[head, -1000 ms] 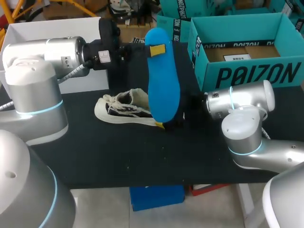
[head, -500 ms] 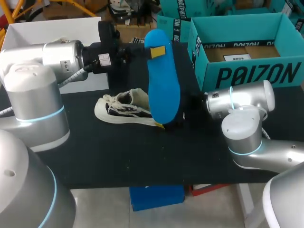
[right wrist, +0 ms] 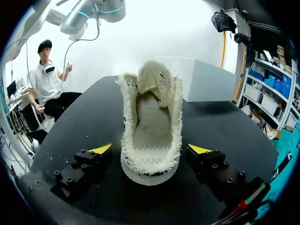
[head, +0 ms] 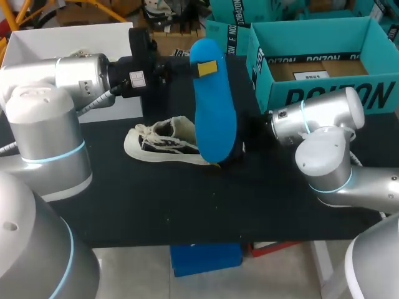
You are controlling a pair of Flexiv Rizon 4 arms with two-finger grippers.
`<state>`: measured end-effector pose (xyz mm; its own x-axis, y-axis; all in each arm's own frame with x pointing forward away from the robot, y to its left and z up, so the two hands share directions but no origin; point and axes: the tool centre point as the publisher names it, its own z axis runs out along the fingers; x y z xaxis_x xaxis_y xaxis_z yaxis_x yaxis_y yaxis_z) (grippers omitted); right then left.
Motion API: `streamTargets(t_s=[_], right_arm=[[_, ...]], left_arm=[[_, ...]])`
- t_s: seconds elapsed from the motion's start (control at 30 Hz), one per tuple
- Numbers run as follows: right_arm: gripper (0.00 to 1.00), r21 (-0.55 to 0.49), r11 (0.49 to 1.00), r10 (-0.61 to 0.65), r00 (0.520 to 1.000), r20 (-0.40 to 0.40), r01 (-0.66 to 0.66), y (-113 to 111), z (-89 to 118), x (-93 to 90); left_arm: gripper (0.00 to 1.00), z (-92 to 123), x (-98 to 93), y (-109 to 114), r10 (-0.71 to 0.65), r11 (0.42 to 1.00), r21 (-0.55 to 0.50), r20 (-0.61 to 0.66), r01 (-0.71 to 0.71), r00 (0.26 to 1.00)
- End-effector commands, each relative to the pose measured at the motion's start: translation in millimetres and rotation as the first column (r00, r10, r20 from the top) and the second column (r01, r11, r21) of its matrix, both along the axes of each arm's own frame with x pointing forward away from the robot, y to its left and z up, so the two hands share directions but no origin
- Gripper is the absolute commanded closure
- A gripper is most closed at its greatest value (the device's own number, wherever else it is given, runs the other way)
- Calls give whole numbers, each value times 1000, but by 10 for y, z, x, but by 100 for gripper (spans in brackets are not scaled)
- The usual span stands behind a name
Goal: Take the shoe out of the shoebox, open the shoe tongue, remove and reinsert the insole, then place the shoe into the shoebox
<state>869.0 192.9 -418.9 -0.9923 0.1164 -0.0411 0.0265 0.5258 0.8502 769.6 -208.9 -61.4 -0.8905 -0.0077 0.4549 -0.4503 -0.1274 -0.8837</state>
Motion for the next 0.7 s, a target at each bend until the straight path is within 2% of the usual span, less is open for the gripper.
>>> streamTargets(t_s=[0.03, 0.3, 0.7], right_arm=[[0, -150, 989, 11, 1000, -20, -14, -131, 246, -22], [0, -337, 941, 42, 999, -19, -46, -269, 489, -54], [0, -494, 866, 60, 997, -37, -71, -304, 817, 21]], left_arm=[[100, 6, -17, -11, 7, 1000, 5, -2, -7, 1000], [100, 6, -17, -11, 7, 1000, 5, -2, -7, 1000], [100, 6, -17, -11, 7, 1000, 5, -2, -7, 1000]])
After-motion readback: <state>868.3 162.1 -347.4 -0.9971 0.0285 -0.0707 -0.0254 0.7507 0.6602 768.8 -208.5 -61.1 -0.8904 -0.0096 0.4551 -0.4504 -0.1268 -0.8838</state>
